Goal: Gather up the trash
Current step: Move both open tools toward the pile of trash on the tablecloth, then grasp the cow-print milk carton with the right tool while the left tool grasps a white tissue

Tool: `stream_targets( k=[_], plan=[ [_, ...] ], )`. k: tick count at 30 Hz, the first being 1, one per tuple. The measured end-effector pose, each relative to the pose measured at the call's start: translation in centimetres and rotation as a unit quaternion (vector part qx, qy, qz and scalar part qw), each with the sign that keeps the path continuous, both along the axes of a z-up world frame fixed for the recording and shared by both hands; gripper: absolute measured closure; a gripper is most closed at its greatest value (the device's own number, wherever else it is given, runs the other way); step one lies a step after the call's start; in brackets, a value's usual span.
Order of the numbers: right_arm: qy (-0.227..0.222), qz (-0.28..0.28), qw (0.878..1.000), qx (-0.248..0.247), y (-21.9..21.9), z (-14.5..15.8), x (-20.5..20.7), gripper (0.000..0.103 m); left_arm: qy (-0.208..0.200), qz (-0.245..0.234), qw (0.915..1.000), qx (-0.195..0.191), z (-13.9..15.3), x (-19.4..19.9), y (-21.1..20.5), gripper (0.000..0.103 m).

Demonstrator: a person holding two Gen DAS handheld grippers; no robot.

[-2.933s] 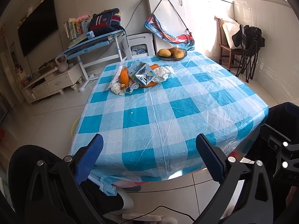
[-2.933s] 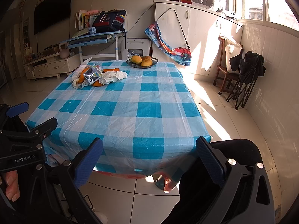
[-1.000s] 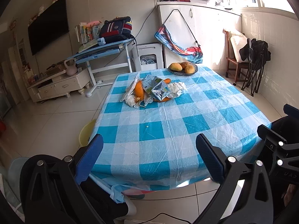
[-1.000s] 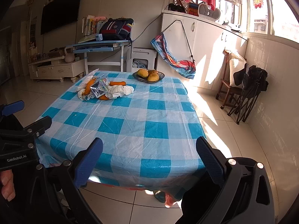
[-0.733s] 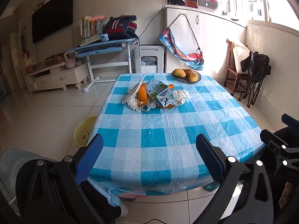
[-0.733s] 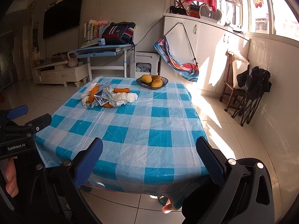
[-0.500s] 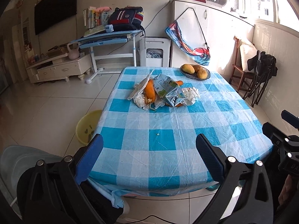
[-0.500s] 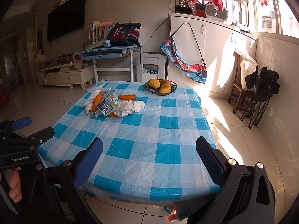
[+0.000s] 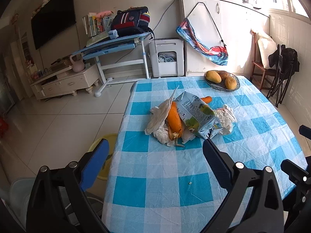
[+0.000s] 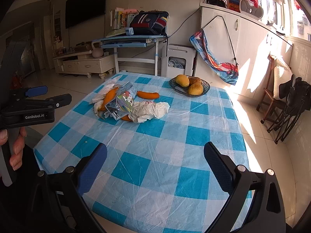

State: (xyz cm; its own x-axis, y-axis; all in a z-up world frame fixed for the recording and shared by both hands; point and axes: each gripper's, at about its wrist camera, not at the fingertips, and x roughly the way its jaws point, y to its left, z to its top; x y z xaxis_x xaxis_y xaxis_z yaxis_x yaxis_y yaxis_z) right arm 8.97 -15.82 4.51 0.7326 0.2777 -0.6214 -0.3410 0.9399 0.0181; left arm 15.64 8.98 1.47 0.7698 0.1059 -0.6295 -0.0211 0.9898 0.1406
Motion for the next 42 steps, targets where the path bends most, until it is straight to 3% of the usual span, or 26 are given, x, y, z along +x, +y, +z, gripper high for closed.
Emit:
stream_targets(
  k=[5,17,19,23,25,30,33,35,38,42],
  plan=[
    [-0.006,0.038,0.999,0.007,1.0,0.5,1.6,0.008,0.008,-0.016,0.9997,0.018,-0.3,2.6,-0.3,0.019],
    [0.001,0.112,0.993,0.048,3.8,1.0,6.7,0.010,0.028,-0.015,0.9993,0.018,-1.6,7.4,0.6,0.026],
    [0.013,0.125,0.990,0.058,4.3,0.9,7.8,0.023,0.032,-0.015,0.9992,0.017,-2.0,8.0,0.7,0.027],
    [0.032,0.149,0.986,0.069,5.5,0.6,9.9,0.035,0.044,-0.011,0.9988,0.019,-2.8,9.3,0.7,0.032],
    [0.049,0.159,0.983,0.077,6.1,0.4,11.1,0.046,0.054,-0.007,0.9983,0.019,-3.3,10.0,0.8,0.035],
    [0.085,0.174,0.978,0.080,7.6,-0.5,13.2,0.052,0.068,-0.005,0.9975,0.016,-4.2,11.4,1.1,0.044],
    [0.108,0.171,0.976,0.082,8.1,-1.4,14.1,0.052,0.078,-0.009,0.9968,0.015,-4.7,12.3,1.2,0.055],
    [0.119,0.170,0.975,0.083,8.2,-2.1,14.4,0.052,0.090,-0.011,0.9959,0.009,-5.2,12.9,1.3,0.075],
    [0.132,0.169,0.972,0.092,7.8,-3.1,14.5,0.053,0.098,-0.009,0.9951,-0.006,-5.6,13.2,1.7,0.092],
    [0.132,0.172,0.970,0.114,7.2,-3.5,14.2,0.065,0.091,-0.014,0.9957,-0.009,-5.6,12.8,1.5,0.100]
  ],
)
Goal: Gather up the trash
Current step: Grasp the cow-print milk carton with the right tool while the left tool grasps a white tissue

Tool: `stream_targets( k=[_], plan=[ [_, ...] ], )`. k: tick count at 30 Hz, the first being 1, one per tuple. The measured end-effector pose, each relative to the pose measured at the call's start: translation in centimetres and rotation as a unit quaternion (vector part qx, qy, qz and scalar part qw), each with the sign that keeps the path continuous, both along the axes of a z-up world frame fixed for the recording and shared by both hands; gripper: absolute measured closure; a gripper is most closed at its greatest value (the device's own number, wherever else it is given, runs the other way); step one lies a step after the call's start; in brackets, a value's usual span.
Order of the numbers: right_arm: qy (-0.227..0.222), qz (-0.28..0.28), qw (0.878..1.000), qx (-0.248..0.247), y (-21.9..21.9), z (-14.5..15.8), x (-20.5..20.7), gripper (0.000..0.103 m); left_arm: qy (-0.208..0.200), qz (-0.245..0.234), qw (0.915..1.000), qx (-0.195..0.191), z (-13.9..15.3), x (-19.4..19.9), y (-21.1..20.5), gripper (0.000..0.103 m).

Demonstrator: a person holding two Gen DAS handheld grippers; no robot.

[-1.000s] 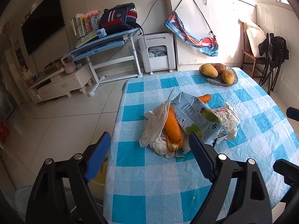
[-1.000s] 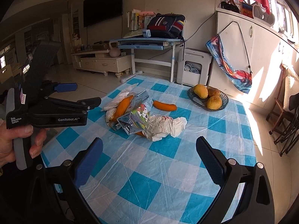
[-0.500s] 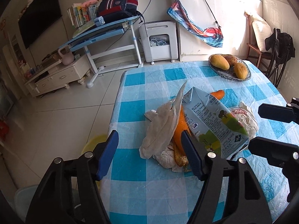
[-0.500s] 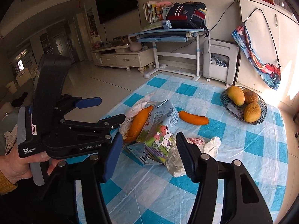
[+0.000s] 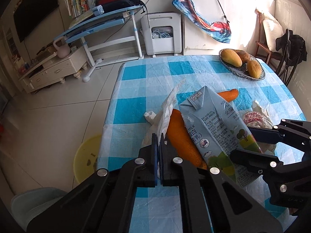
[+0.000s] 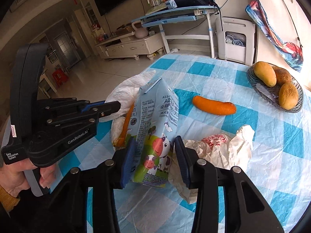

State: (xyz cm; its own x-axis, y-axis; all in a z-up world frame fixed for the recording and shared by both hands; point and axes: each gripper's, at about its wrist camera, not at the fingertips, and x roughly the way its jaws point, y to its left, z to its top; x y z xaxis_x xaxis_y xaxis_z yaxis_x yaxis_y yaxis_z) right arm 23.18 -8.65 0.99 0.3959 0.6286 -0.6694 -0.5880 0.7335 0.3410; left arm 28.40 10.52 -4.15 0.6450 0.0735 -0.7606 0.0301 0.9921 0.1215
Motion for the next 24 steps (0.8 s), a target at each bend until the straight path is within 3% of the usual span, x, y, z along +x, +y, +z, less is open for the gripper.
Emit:
stream_targets(
  k=[3,16,24],
  plan=[
    [-0.003,-0.001,1.000,0.011,-0.2,0.4,-0.1,0.070,-0.010,-0.001,0.9999,-0.008,0.4,-0.3,0.0,0.100],
    [-0.033,-0.005,0.999,0.036,0.0,2.0,-1.1,0.070,-0.040,0.027,0.9983,-0.034,2.2,-2.0,3.4,0.101],
    [-0.040,0.008,0.998,0.050,1.0,2.4,-1.3,0.070,-0.051,0.071,0.9962,-0.009,3.6,-2.5,7.8,0.101]
  ],
)
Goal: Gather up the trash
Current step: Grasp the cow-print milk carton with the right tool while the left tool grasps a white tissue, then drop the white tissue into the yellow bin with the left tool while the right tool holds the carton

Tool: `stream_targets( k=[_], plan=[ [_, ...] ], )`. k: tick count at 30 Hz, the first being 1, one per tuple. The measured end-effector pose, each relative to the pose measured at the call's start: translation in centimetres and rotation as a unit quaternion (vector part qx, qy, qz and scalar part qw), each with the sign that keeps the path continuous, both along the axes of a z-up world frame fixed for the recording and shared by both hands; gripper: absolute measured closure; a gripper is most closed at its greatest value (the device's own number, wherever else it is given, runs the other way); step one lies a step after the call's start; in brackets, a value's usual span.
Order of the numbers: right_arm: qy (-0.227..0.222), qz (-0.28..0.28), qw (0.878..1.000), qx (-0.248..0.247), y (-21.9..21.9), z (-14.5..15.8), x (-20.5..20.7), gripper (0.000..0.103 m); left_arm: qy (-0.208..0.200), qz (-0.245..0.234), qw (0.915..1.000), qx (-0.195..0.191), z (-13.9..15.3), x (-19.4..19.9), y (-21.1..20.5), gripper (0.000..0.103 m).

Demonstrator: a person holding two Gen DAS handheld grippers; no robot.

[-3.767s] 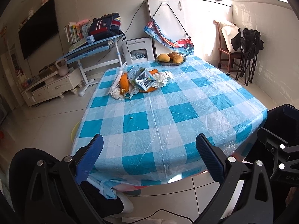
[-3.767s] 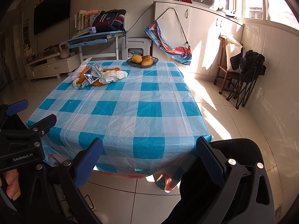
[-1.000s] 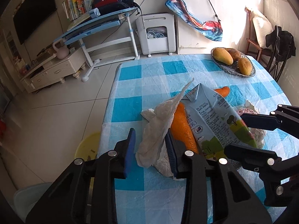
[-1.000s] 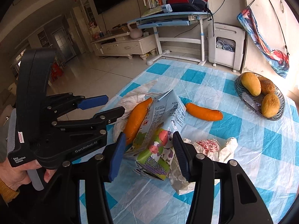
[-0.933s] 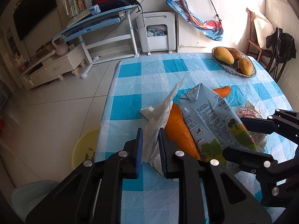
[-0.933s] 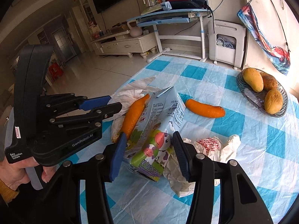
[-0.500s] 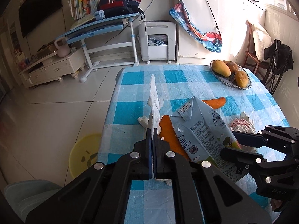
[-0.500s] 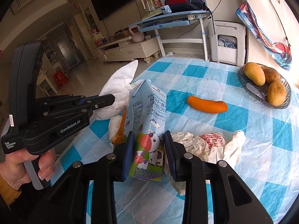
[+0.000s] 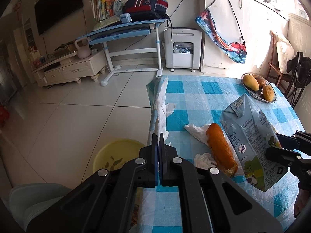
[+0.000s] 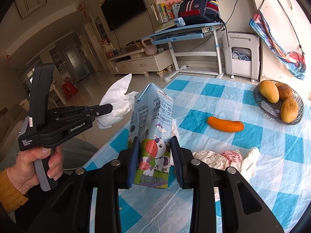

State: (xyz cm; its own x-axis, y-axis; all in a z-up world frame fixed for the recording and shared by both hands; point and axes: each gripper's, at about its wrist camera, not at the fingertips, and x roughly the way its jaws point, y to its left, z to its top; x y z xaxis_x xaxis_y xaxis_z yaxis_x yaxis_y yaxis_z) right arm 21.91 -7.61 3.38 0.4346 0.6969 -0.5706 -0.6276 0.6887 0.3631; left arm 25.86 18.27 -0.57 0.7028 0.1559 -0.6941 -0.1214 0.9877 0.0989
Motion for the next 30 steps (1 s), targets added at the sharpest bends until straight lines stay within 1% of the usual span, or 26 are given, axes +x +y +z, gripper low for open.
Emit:
stream_targets(
  k=[6,10,13,16,18,20,22,24,26,27,30],
  plan=[
    [0.005,0.015,1.000,-0.005,0.6,-0.8,-0.5,0.070,0.009,0.074,0.9970,0.022,0.0,1.7,4.7,0.101],
    [0.005,0.018,1.000,-0.007,0.7,-1.1,-0.5,0.070,0.026,0.107,0.9929,0.047,-0.9,3.4,6.7,0.101],
    [0.008,0.018,1.000,-0.006,0.6,-1.2,-0.5,0.070,0.044,0.121,0.9899,0.060,-2.3,4.6,7.7,0.101],
    [0.010,0.018,1.000,-0.006,0.6,-1.5,-0.4,0.070,0.059,0.123,0.9873,0.082,-3.4,5.9,8.1,0.101],
    [0.011,0.019,1.000,-0.007,0.6,-1.6,-0.4,0.070,0.070,0.128,0.9857,0.084,-4.2,6.6,8.6,0.101],
    [0.012,0.019,1.000,-0.006,0.6,-1.7,-0.3,0.070,0.089,0.131,0.9844,0.077,-5.1,7.1,9.0,0.100],
    [0.012,0.020,1.000,-0.006,0.7,-1.7,-0.3,0.070,0.098,0.138,0.9819,0.084,-5.6,7.3,9.1,0.099],
    [0.013,0.021,1.000,-0.005,0.7,-1.7,-0.3,0.070,0.098,0.135,0.9813,0.096,-5.4,7.3,8.7,0.087],
    [0.013,0.022,1.000,-0.006,0.7,-1.7,-0.4,0.070,0.084,0.139,0.9807,0.109,-4.8,7.0,8.3,0.056],
    [0.013,0.022,1.000,-0.006,0.7,-1.8,-0.5,0.070,0.077,0.141,0.9808,0.111,-4.5,6.9,8.2,0.054],
    [0.012,0.022,1.000,-0.006,0.8,-1.8,-0.6,0.070,0.070,0.139,0.9821,0.106,-3.9,6.7,7.9,0.053]
  ],
)
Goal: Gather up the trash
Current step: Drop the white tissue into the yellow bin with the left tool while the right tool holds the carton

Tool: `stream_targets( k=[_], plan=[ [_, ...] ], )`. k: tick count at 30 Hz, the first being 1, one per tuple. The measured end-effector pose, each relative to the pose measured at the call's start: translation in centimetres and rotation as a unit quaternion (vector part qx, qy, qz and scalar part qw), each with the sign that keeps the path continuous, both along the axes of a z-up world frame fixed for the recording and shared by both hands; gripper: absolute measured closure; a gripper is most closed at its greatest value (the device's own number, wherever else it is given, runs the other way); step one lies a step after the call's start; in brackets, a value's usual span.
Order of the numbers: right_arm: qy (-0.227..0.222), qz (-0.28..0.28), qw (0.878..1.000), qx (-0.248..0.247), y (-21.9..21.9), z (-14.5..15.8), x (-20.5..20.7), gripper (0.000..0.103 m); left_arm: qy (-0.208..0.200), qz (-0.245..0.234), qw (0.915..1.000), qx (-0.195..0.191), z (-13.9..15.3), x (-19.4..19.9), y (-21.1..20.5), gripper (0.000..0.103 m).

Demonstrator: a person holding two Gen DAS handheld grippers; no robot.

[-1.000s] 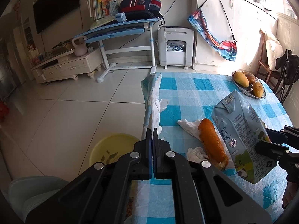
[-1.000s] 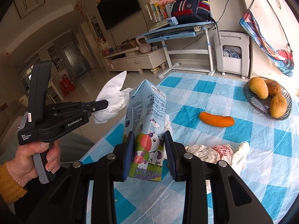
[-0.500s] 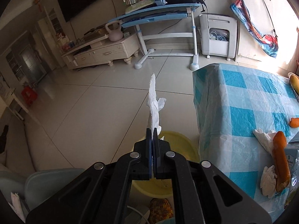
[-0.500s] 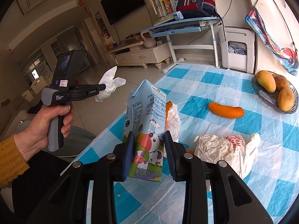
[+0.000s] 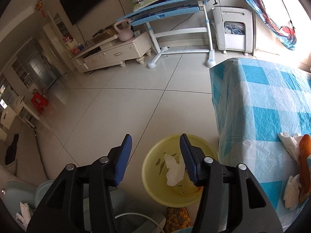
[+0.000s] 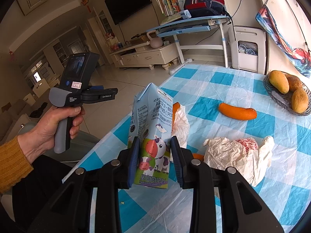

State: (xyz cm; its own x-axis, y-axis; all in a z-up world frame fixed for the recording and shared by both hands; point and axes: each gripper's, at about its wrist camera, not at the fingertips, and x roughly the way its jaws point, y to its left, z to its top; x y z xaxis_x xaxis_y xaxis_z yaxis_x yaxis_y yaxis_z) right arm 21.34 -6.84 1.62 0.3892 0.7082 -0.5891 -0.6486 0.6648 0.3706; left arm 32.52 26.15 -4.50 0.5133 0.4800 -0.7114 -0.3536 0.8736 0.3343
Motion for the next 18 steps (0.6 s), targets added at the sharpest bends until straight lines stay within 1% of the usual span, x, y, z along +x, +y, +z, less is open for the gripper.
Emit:
stream_targets(
  k=[5,9,14,18],
  plan=[
    [-0.002,0.002,1.000,0.000,0.0,0.1,-0.1,0.070,-0.014,-0.003,0.9999,0.000,1.1,-0.6,-0.4,0.051],
    [-0.005,0.005,1.000,0.000,0.5,0.6,-0.2,0.070,-0.046,-0.005,0.9990,-0.001,2.8,-1.7,-0.7,0.047],
    [-0.012,0.011,1.000,0.003,2.0,1.5,-0.4,0.070,-0.077,-0.003,0.9969,-0.013,4.6,-2.7,-0.6,0.046],
    [-0.012,0.011,1.000,0.017,3.9,1.9,-0.8,0.070,-0.106,0.007,0.9940,-0.027,6.3,-3.7,-0.1,0.045]
  ],
)
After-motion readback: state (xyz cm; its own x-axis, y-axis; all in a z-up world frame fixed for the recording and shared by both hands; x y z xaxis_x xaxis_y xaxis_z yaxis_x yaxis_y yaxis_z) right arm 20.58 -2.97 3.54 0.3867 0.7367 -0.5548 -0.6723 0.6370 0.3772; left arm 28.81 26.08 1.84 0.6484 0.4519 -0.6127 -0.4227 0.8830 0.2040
